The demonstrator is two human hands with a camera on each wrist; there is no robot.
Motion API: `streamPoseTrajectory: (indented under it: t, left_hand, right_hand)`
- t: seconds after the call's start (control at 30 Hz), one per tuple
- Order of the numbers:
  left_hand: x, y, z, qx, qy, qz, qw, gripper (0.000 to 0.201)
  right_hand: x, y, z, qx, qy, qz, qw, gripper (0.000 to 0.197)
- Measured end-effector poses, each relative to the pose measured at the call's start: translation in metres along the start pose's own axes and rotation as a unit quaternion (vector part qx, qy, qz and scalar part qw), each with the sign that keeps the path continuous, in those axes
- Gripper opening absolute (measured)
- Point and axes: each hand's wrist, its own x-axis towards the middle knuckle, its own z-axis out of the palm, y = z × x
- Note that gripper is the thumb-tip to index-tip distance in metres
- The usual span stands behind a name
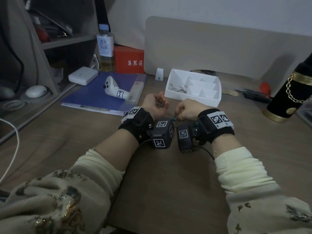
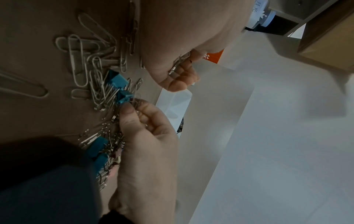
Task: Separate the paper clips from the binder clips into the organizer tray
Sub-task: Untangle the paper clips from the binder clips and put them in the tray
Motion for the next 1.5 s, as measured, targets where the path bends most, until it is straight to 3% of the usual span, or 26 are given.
streamPoseTrajectory:
  t: [0.2,0.63,0.77,0.97,1.13,1.37,1.5]
  left_hand:
    - [-0.003,-0.002,0.001,0.003,0.001,0.005,1.000,0.034]
    - [-0.009,-0.004,0.001,0.015,-0.002,-0.008,1.000,0.041]
    - [-0.004,-0.004,0.001,0.019,0.010,-0.011,1.000,0.044]
    - [-0.003,-0.007,0.002,0.033,0.006,-0.030,0.999,0.041]
    - [-0.009,-0.013,0.005,0.066,-0.004,-0.049,0.997,0.039]
    - [-0.025,-0.013,0.012,0.070,-0.071,-0.057,0.993,0.038]
    - [-0.021,-0.012,0.010,0.051,-0.060,-0.060,0.995,0.038]
  right_hand:
    - [-0.002,-0.002,-0.001,-0.030,0.021,-0.021,0.999,0.001]
    - [0.006,-0.002,-0.003,0.078,0.184,0.016,0.980,0.015]
    - [0.005,-0.006,-0.007,0.125,0.235,-0.022,0.964,0.017]
    - [0.001,-0.019,-0.005,0.264,0.220,-0.085,0.935,0.018]
    - [0.004,-0.023,-0.002,0.374,0.234,-0.111,0.890,0.010]
    - [0.002,-0.028,0.000,0.374,0.180,-0.108,0.903,0.012]
    - [0.000,-0.027,-0.001,0.385,0.172,-0.108,0.900,0.013]
